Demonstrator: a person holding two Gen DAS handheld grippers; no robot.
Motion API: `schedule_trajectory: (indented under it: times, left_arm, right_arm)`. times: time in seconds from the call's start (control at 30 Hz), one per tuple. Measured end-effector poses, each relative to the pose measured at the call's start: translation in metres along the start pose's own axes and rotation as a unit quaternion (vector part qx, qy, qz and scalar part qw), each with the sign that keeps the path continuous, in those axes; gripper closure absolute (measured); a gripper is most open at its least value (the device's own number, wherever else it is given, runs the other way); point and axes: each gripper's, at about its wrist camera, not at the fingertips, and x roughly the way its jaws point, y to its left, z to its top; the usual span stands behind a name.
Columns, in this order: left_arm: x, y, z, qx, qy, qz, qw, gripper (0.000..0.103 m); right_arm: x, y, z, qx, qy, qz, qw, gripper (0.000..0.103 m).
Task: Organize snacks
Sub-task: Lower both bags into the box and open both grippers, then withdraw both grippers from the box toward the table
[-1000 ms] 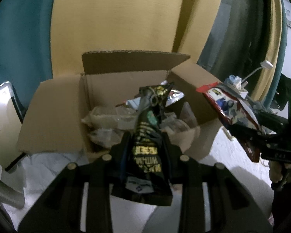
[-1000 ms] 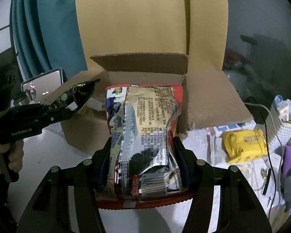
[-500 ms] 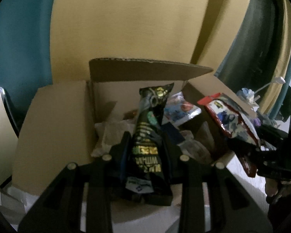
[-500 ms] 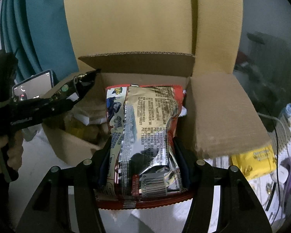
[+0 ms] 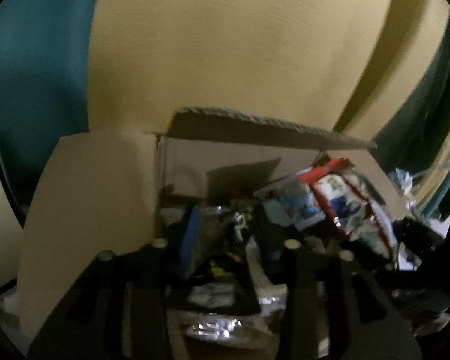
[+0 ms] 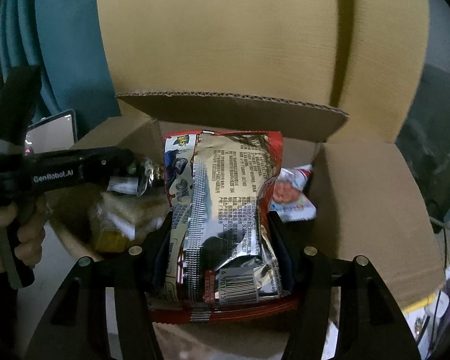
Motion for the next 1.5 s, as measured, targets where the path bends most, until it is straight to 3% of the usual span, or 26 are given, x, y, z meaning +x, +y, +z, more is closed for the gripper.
schedule_trajectory:
  times: [0.17, 0.53, 0.6, 0.77, 1.0, 1.5]
  left_arm:
    - [-0.007, 0.008, 0.007, -0.002, -0.009, 0.006, 0.9999, 0.055]
    - [-0.035, 0.028, 0.020, -0.015, -0.043, 0.025, 0.9987, 0.054]
    - [-0.037, 0.029, 0.021, -0.016, -0.042, 0.021, 0.9988, 0.053]
    - [-0.043, 0.027, 0.022, -0.013, -0.044, 0.016, 0.9988, 0.050]
    - [-0.057, 0.006, 0.013, -0.002, -0.054, 0.005, 0.9985, 0.034]
    - [-0.110, -0.029, -0.014, 0.031, -0.064, 0.009, 0.9974, 0.032]
  right_arm:
    - [0.020, 0.007, 0.013, -0.010, 0.009, -0.009, 1.000, 0.042]
    - [0.054, 0.015, 0.046, 0.033, 0.032, -0.010, 0.999, 0.041]
    - [0.055, 0.016, 0.050, 0.039, 0.033, -0.015, 0.999, 0.035]
    - [0.045, 0.019, 0.053, 0.040, 0.024, -0.022, 0.999, 0.028]
    - [0.027, 0.028, 0.048, 0.029, 0.020, -0.026, 0.999, 0.028]
    - [-0.031, 0.037, 0.023, 0.027, -0.001, -0.026, 0.999, 0.028]
